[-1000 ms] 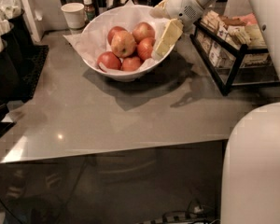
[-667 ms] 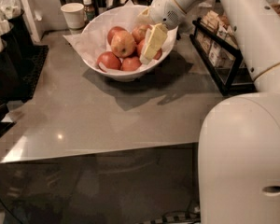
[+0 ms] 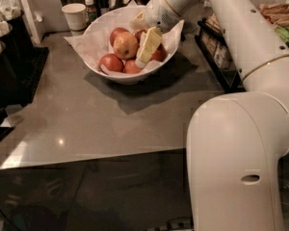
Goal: Pick apple from white bowl
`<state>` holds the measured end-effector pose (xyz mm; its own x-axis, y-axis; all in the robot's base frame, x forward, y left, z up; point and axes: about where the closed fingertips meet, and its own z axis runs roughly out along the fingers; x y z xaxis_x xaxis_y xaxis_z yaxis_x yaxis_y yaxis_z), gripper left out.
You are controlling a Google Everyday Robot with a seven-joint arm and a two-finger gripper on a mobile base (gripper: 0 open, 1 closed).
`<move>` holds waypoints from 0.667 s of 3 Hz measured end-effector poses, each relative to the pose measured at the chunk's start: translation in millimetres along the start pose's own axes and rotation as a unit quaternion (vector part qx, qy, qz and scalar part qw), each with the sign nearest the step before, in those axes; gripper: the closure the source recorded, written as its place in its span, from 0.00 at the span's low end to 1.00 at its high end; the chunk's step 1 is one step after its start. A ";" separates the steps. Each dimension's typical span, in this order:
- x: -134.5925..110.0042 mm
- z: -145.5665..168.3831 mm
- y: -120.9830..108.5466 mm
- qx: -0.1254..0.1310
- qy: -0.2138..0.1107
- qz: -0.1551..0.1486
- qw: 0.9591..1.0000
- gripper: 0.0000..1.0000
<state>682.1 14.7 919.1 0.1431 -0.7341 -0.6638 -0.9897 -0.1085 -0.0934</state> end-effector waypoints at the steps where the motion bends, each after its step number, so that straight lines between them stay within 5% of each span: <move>1: -2.2 2.5 -5.4 0.009 -0.003 -0.001 1.000 0.12; 2: -7.2 7.2 -13.8 0.013 -0.002 -0.009 1.000 0.10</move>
Offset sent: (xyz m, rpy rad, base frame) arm 0.0180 0.0081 0.0096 -0.0119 -0.0374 0.0200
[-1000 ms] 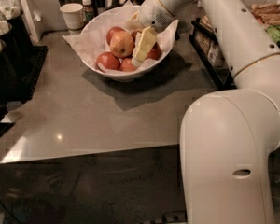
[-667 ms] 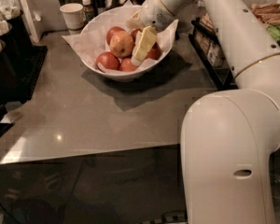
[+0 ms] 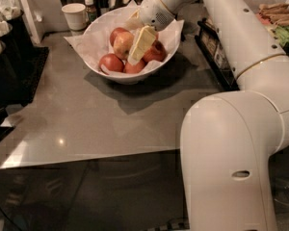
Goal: Pick apple from white bowl
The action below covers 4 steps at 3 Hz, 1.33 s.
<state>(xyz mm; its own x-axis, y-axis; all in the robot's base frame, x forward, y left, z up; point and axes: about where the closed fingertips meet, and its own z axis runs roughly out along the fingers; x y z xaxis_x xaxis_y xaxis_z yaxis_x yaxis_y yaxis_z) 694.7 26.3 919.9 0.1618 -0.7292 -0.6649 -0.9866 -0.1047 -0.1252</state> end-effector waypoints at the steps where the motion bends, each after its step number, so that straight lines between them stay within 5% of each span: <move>1: -2.7 12.0 -10.8 -0.003 -0.001 -0.009 1.000 0.07; 3: 6.3 22.1 -32.6 0.019 0.007 -0.008 1.000 0.10; 4: 15.4 14.6 -35.5 0.034 0.013 0.007 0.999 0.20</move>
Offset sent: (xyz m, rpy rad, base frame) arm 0.0408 0.0123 -0.0125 -0.0348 -0.0166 0.0362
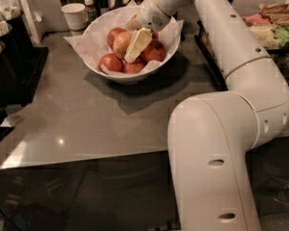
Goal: Pick apple from white bowl
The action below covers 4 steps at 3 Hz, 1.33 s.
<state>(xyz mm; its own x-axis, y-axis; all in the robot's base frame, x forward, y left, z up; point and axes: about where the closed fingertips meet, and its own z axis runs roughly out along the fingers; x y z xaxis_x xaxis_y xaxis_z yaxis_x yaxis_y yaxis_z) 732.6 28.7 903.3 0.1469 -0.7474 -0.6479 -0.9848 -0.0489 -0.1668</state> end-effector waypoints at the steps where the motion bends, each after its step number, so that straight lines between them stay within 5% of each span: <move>1: 10.5 -2.5 1.1 0.006 -0.002 0.017 1.000 0.26; 2: 8.5 -4.6 0.6 0.006 -0.002 0.017 1.000 0.25; 4: 9.9 -6.4 1.3 0.007 -0.014 0.029 0.999 0.56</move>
Offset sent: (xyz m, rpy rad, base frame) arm -0.0200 -0.0324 -0.0266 0.0413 0.0693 -0.0917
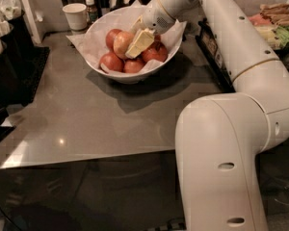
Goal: Pick apple from white bowl
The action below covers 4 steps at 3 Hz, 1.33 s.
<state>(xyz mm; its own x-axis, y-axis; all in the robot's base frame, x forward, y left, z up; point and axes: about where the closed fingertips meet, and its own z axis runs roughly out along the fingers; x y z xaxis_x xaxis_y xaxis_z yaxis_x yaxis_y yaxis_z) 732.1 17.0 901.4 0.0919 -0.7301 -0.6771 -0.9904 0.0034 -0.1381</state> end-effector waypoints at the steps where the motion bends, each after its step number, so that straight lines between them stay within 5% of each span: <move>1: 0.7 -1.4 0.3 0.002 -0.005 0.004 1.000 0.79; 2: 1.3 -2.2 1.2 0.002 -0.013 0.006 1.000 1.00; 4: -13.8 -23.3 24.2 -0.009 -0.113 -0.033 0.993 1.00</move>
Offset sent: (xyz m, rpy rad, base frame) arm -0.0232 -0.0141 -0.0241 0.0841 0.0435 -0.0128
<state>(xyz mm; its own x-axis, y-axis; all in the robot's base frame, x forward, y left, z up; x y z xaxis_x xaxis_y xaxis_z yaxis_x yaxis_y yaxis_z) 704.5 11.2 924.2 0.1761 -0.5560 -0.8123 -0.9829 -0.0540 -0.1761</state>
